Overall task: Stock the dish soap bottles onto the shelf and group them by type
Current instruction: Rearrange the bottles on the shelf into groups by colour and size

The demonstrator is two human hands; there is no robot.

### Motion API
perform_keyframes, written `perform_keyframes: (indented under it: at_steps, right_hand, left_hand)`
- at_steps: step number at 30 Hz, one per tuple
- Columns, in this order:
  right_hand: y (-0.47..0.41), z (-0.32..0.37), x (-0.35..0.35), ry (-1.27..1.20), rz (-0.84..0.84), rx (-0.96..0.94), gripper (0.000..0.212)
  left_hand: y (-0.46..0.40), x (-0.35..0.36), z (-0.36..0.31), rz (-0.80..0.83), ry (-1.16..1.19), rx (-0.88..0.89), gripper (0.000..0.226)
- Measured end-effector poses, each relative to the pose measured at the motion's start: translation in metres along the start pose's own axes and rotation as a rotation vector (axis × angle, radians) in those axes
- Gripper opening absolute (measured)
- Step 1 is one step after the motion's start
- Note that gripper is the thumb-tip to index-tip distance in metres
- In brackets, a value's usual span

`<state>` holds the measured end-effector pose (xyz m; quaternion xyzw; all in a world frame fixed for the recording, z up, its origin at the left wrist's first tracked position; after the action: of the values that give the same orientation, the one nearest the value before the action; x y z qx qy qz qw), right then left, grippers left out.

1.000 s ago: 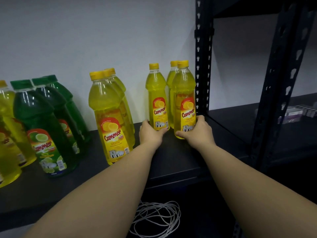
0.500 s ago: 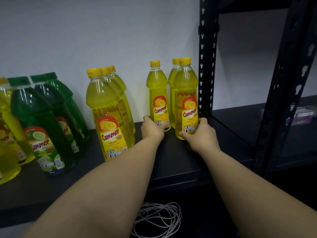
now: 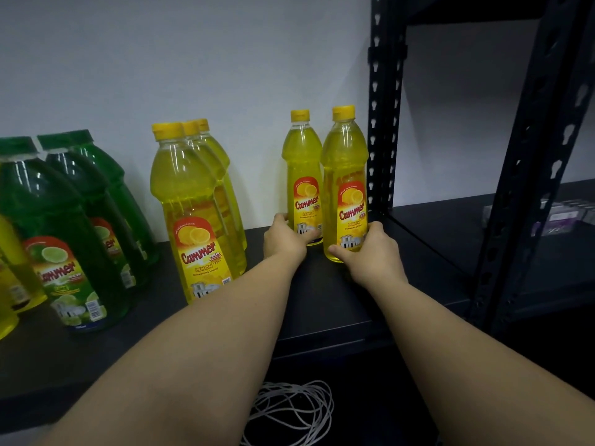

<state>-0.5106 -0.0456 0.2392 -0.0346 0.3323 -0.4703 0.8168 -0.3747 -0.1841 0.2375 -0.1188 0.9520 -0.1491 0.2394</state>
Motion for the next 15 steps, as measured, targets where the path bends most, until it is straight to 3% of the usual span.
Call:
perform_keyframes:
  at_steps: [15]
  right_hand:
    - [0.0019,0.0017,-0.0029,0.048,0.003,-0.014,0.074]
  left_hand:
    - [-0.0031,-0.0091,0.0027,-0.078,0.045,-0.081,0.069]
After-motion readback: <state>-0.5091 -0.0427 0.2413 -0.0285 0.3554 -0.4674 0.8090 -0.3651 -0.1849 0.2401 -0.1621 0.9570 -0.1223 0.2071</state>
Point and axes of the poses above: each hand's wrist, its own y-axis away from the middle knuckle, its own x-axis out of the palm, z = x × y, the point moved 4 cm from there along -y, towards the middle knuckle, and after that the axes turned 14 degrees about -z, right-handed, at the moved point
